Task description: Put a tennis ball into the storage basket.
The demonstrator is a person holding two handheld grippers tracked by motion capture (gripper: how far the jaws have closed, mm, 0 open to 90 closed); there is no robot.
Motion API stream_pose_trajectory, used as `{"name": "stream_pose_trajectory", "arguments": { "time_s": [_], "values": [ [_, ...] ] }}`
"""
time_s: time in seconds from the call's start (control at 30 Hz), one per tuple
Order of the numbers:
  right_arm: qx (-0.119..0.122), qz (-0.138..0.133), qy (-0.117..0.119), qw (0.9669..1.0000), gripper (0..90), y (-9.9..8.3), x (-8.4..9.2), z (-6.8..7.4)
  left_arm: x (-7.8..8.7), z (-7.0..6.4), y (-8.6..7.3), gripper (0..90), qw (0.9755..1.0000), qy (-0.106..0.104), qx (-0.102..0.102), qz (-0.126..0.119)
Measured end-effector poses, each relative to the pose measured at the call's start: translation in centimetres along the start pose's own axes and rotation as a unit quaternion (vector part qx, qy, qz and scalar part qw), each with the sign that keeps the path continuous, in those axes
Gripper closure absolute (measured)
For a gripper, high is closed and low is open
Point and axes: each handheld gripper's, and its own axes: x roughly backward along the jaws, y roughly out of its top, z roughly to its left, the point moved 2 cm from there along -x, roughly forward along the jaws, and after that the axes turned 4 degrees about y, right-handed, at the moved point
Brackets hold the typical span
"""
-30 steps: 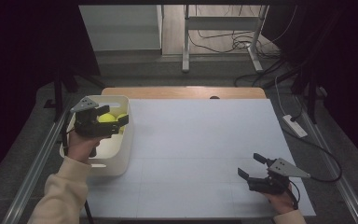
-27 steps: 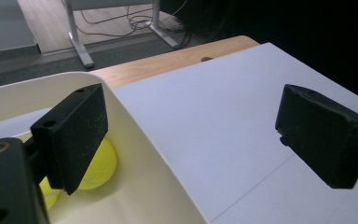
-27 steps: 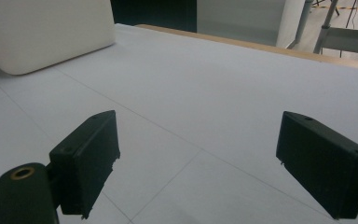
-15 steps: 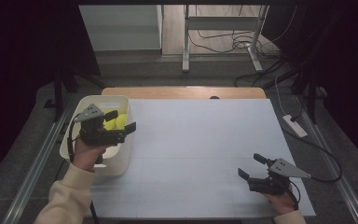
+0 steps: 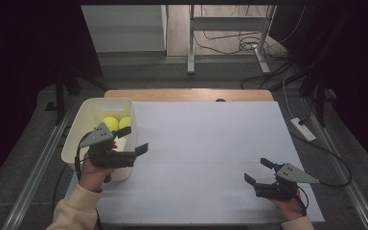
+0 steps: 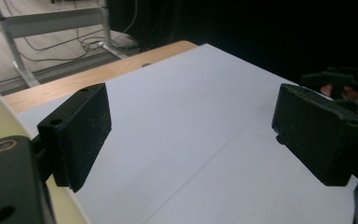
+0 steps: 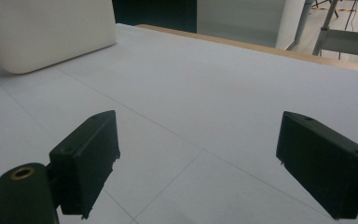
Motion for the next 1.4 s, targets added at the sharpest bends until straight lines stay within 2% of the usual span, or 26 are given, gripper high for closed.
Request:
{"name": "stream_pose_trajectory", "arguments": {
  "time_s": [0.13, 0.23, 0.4, 0.53, 0.63, 0.73, 0.9, 1.03, 1.13, 1.2, 1.4],
  "values": [
    [0.001, -0.001, -0.001, 1.0000, 13.0, 0.0, 0.0, 0.0, -0.1, -0.8, -0.8, 12.6, 0.9999, -0.010, 0.000, 0.002],
    [0.002, -0.001, 0.000, 1.0000, 13.0, 0.0, 0.0, 0.0, -0.2, -1.8, -1.4, 12.7, 0.9998, -0.006, -0.014, 0.009],
    [0.006, 0.001, 0.003, 1.0000, 13.0, 0.1, -0.1, 0.2, -0.4, -3.2, -2.5, 12.7, 0.9992, -0.019, -0.028, 0.021],
    [0.008, 0.001, 0.005, 1.0000, 13.0, 0.1, -0.3, 0.2, -0.7, -3.4, -3.4, 12.8, 0.9990, -0.025, -0.025, 0.026],
    [0.008, 0.001, 0.006, 1.0000, 13.0, 0.1, -0.2, 0.2, -0.8, -3.8, -3.9, 13.6, 0.9984, -0.019, -0.045, 0.028],
    [0.007, 0.000, 0.007, 1.0000, 13.0, 0.1, -0.2, 0.2, -0.8, -4.3, -4.5, 13.3, 0.9978, -0.030, -0.050, 0.032],
    [0.008, 0.002, 0.006, 0.9999, 13.0, 0.1, -0.2, 0.2, -1.1, -4.1, -5.9, 13.3, 0.9981, -0.030, -0.040, 0.036],
    [0.007, 0.002, 0.007, 1.0000, 13.0, 0.1, -0.2, 0.2, -1.4, -3.9, -7.1, 13.3, 0.9979, -0.040, -0.034, 0.037],
    [0.008, 0.003, 0.008, 0.9999, 13.0, 0.1, -0.2, 0.2, -1.7, -3.9, -8.1, 13.2, 0.9973, -0.042, -0.042, 0.042],
    [0.009, 0.003, 0.006, 0.9999, 13.0, 0.1, -0.3, 0.3, -1.9, -3.7, -8.8, 13.1, 0.9974, -0.047, -0.036, 0.041],
    [0.009, 0.004, 0.011, 0.9999, 13.0, 0.0, -0.3, 0.3, -2.1, -3.4, -10.5, 13.3, 0.9970, -0.041, -0.032, 0.057]
  ]
}}
